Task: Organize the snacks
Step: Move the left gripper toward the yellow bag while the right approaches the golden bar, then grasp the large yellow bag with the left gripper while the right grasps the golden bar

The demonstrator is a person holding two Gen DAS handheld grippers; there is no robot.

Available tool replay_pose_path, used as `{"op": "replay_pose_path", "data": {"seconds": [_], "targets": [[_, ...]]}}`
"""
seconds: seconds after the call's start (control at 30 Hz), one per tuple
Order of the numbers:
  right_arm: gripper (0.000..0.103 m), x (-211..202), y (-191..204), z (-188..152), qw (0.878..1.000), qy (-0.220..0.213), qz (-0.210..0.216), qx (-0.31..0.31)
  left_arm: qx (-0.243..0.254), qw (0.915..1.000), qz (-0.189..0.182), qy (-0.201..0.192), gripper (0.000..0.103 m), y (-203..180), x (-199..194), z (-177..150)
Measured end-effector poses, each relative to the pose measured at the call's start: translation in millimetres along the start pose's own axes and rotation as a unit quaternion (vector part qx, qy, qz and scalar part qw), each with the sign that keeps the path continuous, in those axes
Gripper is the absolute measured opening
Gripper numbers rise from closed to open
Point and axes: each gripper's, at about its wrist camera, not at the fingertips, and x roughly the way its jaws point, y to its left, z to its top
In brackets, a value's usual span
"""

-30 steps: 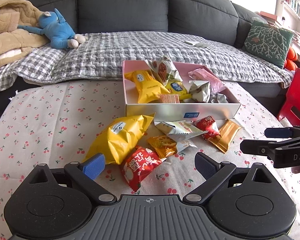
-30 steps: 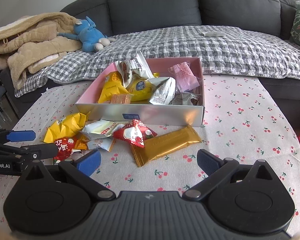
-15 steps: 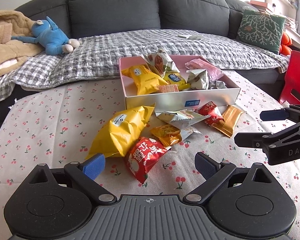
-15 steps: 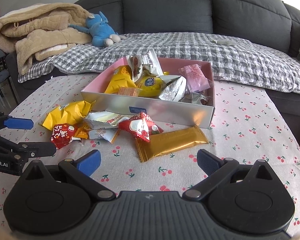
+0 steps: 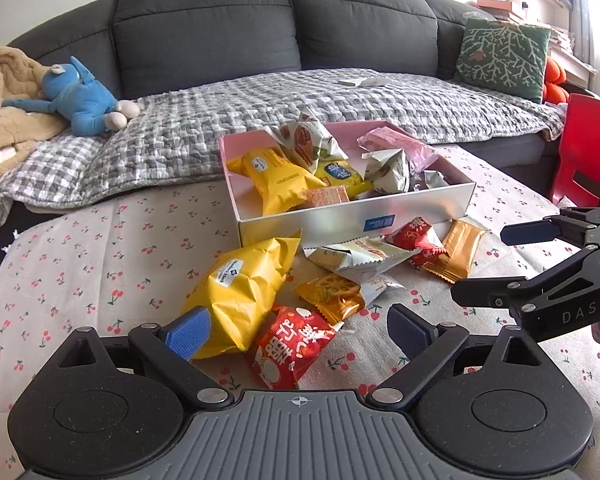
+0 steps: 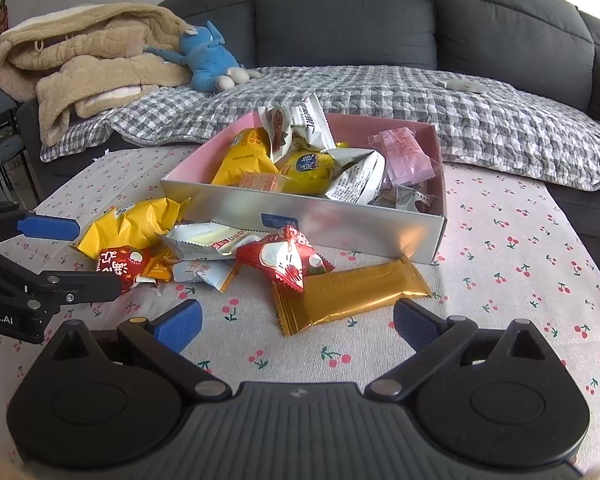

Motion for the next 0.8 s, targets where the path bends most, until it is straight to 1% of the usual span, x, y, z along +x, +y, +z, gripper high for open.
{"op": "replay_pose_path", "data": {"seconds": [0.1,0.2,0.23,0.33,0.4,0.47,0.5,0.6,0.67,0.73,0.8], "targets": [[0.099,4.8,3.6,3.8,1.0,-0.001,0.002,-0.011,-0.004,0.9999,0.006,-0.009,0.095,5.0,1.5,5.7],[0.095,11.1,3.6,7.3,1.0,0.0,-0.013,-0.014,-0.013,0.9998,0.013,-0.009,0.095,11.9,6.7,10.8],[0.093,13.5,3.2,8.6,1.0,0.0,-0.015,-0.018,-0.017,0.9997,0.015,-0.007,0.093,14.6,9.5,12.1],[0.086,21.5,3.0,12.9,0.999,-0.005,-0.021,-0.046,-0.026,0.9995,0.015,-0.001,0.088,19.7,17.7,15.5],[0.077,25.9,3.7,14.9,0.997,-0.006,-0.026,-0.067,-0.03,0.9995,0.013,0.004,0.084,21.8,23.7,16.9],[0.071,29.7,4.6,17.5,0.997,-0.005,-0.021,-0.079,-0.032,0.9994,0.012,0.01,0.077,23.2,29.5,17.2],[0.066,31.3,5.2,19.1,0.996,-0.003,-0.014,-0.083,-0.033,0.9993,0.014,0.012,0.077,23.5,31.9,17.2],[0.059,34.7,7.7,20.2,0.995,0.007,0.005,-0.096,-0.032,0.9992,0.021,0.012,0.074,23.8,36.5,17.8],[0.056,38.4,9.5,19.0,0.994,0.02,0.01,-0.106,-0.031,0.9992,0.024,0.012,0.072,24.2,38.0,18.1],[0.055,39.2,13.1,17.5,0.992,0.022,0.003,-0.122,-0.028,0.9991,0.028,0.014,0.069,24.6,39.7,17.9],[0.047,39.3,17.0,19.0,0.99,0.031,-0.009,-0.14,-0.024,0.9991,0.032,0.015,0.068,24.8,40.6,17.3]]}}
